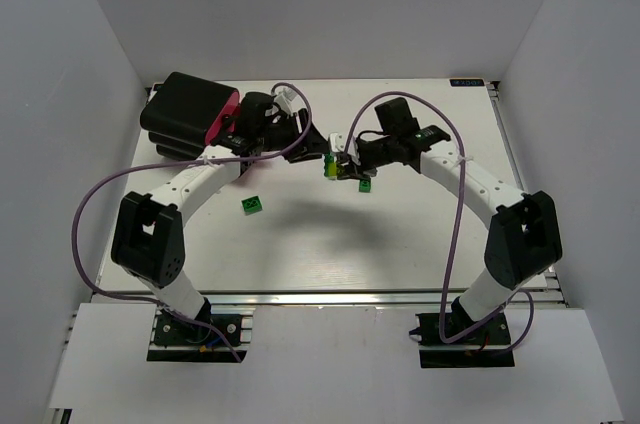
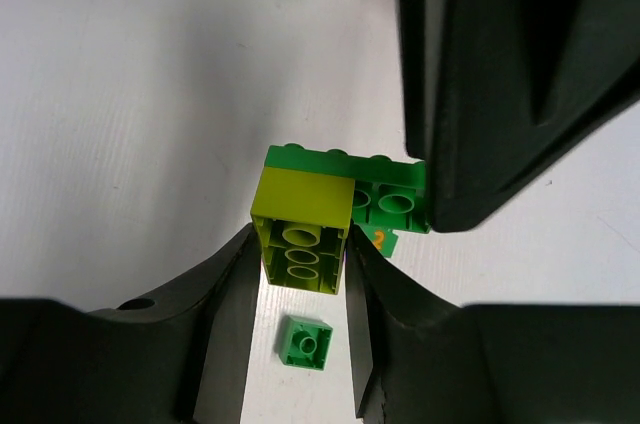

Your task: Sort the legos into containers by color

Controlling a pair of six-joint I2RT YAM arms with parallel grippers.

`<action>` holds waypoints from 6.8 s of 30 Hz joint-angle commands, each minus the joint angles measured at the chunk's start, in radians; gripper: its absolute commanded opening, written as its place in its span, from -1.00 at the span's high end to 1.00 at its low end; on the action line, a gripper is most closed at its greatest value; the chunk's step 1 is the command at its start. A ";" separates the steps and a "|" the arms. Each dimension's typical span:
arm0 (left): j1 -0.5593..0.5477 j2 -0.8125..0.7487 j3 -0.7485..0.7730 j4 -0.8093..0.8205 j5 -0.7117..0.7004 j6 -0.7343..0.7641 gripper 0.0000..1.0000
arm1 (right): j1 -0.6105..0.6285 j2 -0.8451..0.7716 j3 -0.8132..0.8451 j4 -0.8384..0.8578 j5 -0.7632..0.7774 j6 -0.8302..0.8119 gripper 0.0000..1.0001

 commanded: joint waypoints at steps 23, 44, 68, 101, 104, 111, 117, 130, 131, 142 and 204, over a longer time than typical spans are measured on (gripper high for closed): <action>-0.014 0.076 0.084 -0.203 -0.119 0.107 0.48 | 0.062 0.031 0.065 0.037 0.048 0.050 1.00; -0.004 0.097 -0.060 -0.367 -0.361 0.235 0.56 | 0.047 0.031 0.006 0.193 0.204 0.300 1.00; 0.008 -0.449 -0.160 -0.733 -0.754 0.088 0.80 | 0.088 0.627 0.720 0.595 0.122 0.953 1.00; 0.008 -0.865 -0.152 -0.979 -1.058 -0.201 -0.02 | 0.268 0.861 0.798 1.074 0.293 0.996 -0.22; 0.008 -0.868 -0.160 -0.966 -1.053 -0.202 -0.02 | 0.268 0.832 0.769 1.074 0.293 1.016 -0.23; 0.008 -0.891 -0.192 -0.924 -1.038 -0.204 -0.02 | 0.245 0.721 0.697 1.097 0.344 1.077 0.00; 0.008 -0.836 -0.256 -0.745 -0.926 -0.083 0.52 | 0.181 0.604 0.628 1.090 0.364 1.215 0.67; 0.008 -0.288 -0.151 -0.324 -0.611 0.446 0.52 | -0.056 0.254 0.150 0.843 0.214 1.202 1.00; 0.008 -0.198 -0.125 -0.329 -0.617 0.462 0.52 | -0.074 0.229 0.125 0.832 0.209 1.159 1.00; -0.012 0.173 0.135 -0.363 -1.034 0.552 0.18 | -0.169 0.054 -0.069 0.738 0.194 1.085 1.00; 0.017 0.385 0.284 -0.231 -1.662 0.594 -0.48 | -0.255 0.028 -0.116 0.691 0.123 1.052 1.00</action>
